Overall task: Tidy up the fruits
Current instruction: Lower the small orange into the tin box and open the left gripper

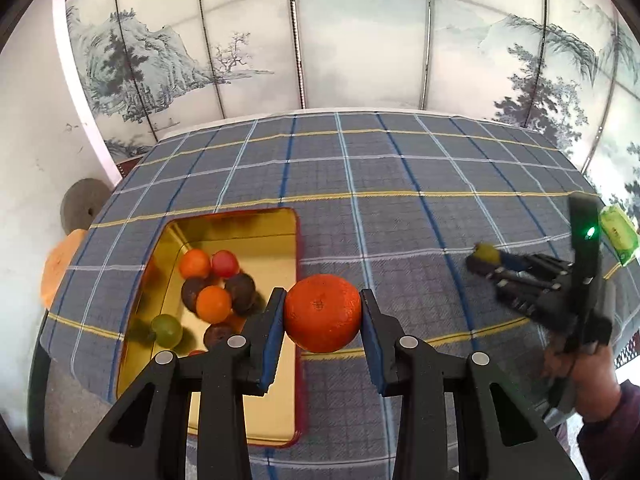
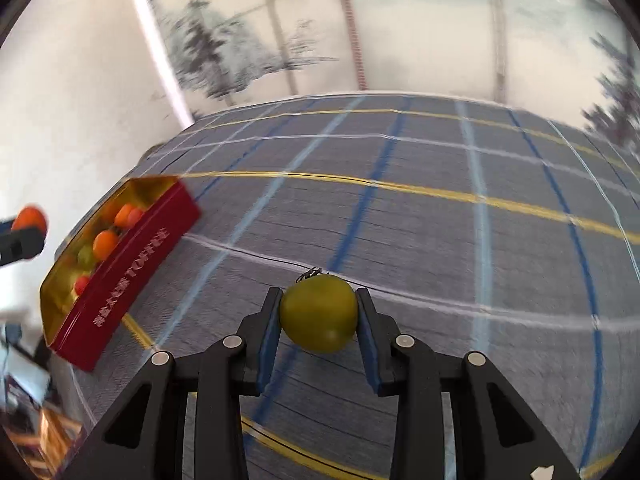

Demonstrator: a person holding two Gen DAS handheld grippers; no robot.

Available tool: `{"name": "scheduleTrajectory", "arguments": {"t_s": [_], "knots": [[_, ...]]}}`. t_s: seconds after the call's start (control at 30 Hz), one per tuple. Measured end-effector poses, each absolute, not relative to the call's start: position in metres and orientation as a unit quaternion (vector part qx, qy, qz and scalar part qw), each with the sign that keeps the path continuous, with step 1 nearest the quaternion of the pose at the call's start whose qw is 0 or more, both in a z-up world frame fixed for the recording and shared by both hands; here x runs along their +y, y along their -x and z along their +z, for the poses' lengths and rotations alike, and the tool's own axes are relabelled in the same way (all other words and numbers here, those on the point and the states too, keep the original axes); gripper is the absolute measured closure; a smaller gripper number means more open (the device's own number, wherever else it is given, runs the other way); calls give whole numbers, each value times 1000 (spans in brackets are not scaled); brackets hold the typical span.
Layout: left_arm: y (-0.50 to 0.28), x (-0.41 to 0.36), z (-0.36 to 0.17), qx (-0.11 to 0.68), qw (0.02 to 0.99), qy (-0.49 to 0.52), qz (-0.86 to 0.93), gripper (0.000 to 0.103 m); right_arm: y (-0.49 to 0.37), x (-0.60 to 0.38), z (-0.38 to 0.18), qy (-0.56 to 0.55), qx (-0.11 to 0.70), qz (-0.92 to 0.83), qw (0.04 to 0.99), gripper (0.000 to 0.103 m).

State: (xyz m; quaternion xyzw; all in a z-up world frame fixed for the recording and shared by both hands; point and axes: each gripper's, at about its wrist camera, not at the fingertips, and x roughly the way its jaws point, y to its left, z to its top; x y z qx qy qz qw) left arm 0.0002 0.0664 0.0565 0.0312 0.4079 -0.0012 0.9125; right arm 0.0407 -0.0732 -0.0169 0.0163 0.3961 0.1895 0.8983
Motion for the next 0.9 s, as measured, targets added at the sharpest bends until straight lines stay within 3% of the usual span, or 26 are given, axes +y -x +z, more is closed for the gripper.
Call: {"name": "scheduleTrajectory", "arguments": {"t_s": [0.9], "knots": [[39, 203, 1, 425, 898, 32, 106, 66, -54, -96, -26, -48, 425, 145, 892, 70]]}}
